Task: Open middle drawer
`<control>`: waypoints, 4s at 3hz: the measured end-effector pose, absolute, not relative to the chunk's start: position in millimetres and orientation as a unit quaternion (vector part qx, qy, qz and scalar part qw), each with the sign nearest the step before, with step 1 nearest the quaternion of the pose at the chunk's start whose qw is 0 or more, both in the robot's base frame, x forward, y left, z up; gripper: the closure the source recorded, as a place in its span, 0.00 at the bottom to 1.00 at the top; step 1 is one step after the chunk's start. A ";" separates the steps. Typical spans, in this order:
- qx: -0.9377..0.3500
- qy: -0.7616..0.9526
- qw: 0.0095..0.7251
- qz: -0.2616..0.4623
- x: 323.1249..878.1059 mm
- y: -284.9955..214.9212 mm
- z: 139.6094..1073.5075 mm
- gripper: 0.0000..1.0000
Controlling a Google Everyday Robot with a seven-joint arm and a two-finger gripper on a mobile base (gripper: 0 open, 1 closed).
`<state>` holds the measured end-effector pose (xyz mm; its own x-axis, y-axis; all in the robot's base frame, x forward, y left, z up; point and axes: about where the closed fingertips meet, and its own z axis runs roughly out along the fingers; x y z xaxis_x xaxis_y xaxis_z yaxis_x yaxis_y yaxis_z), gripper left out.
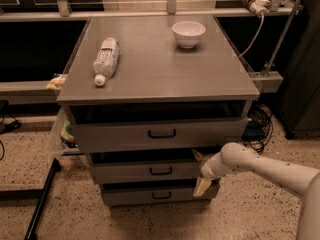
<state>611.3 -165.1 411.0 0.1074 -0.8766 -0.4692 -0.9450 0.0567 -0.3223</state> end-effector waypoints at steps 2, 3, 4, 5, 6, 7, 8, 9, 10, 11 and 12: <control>-0.686 0.675 0.259 0.075 611.5 -163.8 397.9 0.00; -0.692 0.679 0.230 0.089 604.0 -162.4 396.2 0.00; -0.700 0.678 0.197 0.106 589.8 -159.9 398.5 0.00; -0.704 0.678 0.176 0.121 576.2 -159.4 402.4 0.00; -0.706 0.676 0.163 0.135 562.9 -159.2 409.7 0.00; -0.706 0.676 0.149 0.147 550.6 -160.8 414.0 0.00; -0.705 0.678 0.135 0.159 540.0 -163.6 416.0 0.00; -0.702 0.681 0.125 0.169 529.8 -168.0 418.3 0.00; -0.697 0.684 0.117 0.178 518.1 -173.7 424.1 0.00; -0.693 0.688 0.107 0.187 505.5 -178.9 430.0 0.00; -0.687 0.693 0.095 0.196 489.6 -185.0 434.7 0.00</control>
Offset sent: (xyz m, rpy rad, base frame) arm -0.0006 -0.0030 -0.0254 -0.0607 0.1448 -0.0019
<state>489.6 -185.0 434.7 -0.0380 -0.9154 -0.4007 -0.9899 -0.0205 0.1405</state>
